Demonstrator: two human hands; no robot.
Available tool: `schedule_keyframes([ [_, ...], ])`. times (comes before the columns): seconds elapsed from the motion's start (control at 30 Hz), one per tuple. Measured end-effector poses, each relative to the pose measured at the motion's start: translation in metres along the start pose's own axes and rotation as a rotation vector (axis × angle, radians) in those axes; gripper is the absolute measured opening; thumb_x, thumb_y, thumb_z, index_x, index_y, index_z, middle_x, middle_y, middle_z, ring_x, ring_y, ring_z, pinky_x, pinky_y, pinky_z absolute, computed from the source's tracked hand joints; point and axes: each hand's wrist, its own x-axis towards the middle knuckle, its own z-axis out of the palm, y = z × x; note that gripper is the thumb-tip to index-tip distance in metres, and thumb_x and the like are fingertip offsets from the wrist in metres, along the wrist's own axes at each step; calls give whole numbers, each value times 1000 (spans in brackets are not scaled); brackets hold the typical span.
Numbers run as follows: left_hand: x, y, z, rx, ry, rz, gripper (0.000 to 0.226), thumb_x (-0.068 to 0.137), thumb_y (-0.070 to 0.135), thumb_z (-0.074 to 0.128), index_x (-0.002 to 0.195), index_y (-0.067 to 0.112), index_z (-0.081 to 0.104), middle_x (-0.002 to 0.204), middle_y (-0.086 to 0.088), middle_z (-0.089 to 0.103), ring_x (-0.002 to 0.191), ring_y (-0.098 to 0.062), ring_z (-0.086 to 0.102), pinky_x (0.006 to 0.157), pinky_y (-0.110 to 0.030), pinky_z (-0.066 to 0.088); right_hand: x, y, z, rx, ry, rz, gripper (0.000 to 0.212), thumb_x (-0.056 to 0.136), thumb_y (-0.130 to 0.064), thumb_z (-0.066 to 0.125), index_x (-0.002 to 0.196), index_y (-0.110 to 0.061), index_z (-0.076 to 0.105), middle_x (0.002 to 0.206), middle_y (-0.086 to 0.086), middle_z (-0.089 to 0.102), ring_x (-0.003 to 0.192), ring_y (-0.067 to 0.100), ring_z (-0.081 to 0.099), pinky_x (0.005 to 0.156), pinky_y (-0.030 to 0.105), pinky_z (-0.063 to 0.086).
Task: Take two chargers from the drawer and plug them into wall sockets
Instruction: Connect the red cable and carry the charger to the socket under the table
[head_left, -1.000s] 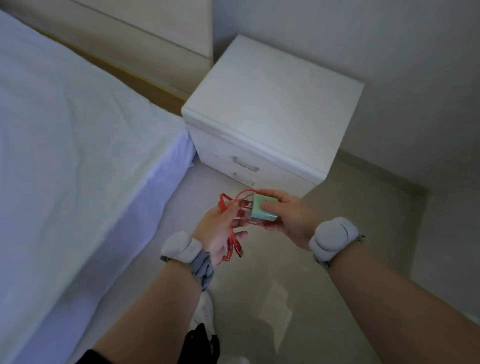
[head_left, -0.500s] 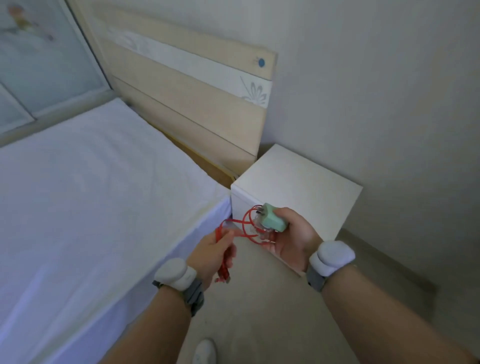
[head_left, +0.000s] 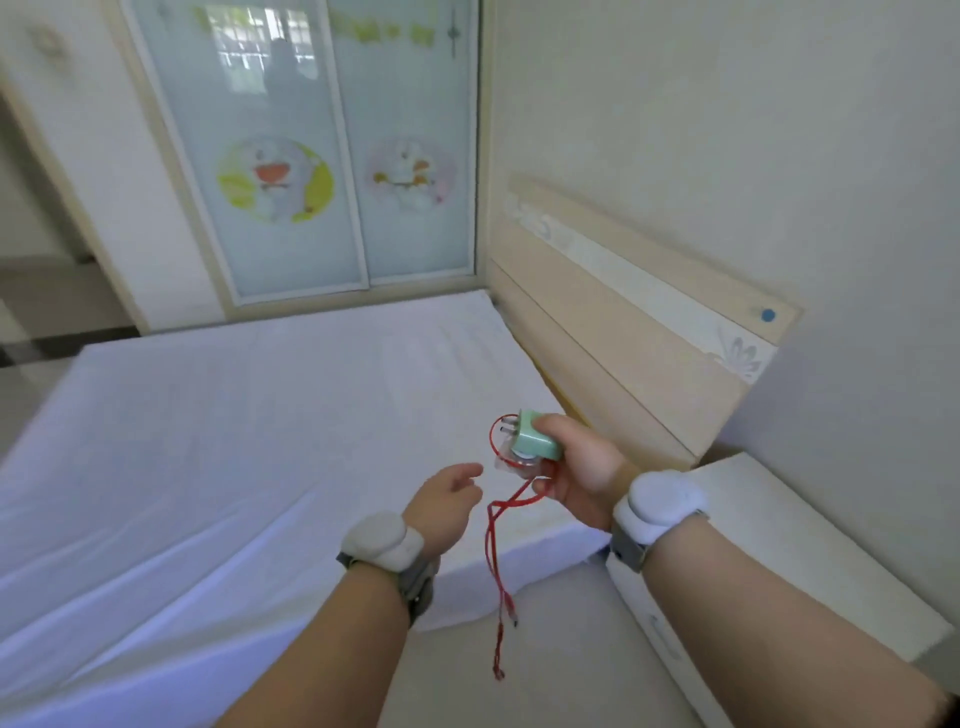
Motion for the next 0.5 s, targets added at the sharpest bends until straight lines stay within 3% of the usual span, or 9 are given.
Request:
schedule_keyframes([
  [0.07, -13, 3, -42, -128, 25, 45, 30, 89, 17, 50, 117, 20, 58, 116, 0, 61, 103, -16, 55, 95, -36, 45, 10, 4, 49, -75, -33, -1, 30, 92, -23, 42, 114, -7, 54, 72, 4, 70, 55, 14, 56, 45, 21, 39],
  [0.17, -32, 1, -111, -296, -21, 43, 15, 82, 28, 61, 96, 27, 66, 94, 7, 72, 94, -12, 65, 81, -27, 47, 27, 16, 125, -121, -86, 28, 39, 92, -24, 41, 122, -2, 51, 93, 13, 64, 58, 14, 57, 51, 23, 41],
  [0.37, -70, -38, -271, -497, 199, 37, 27, 88, 30, 57, 110, 14, 58, 105, -6, 69, 99, -21, 64, 79, -29, 51, 49, 43, 306, -204, -286, 55, 32, 92, -21, 43, 118, -4, 51, 95, 14, 63, 63, 17, 63, 52, 25, 50],
  [0.5, -91, -63, -360, -576, 307, 61, 14, 90, 20, 55, 99, 13, 62, 86, 0, 74, 81, -14, 70, 76, -28, 50, 52, 55, 399, -330, -410, 70, 30, 94, -25, 43, 116, -5, 51, 96, 14, 62, 68, 21, 65, 54, 27, 51],
])
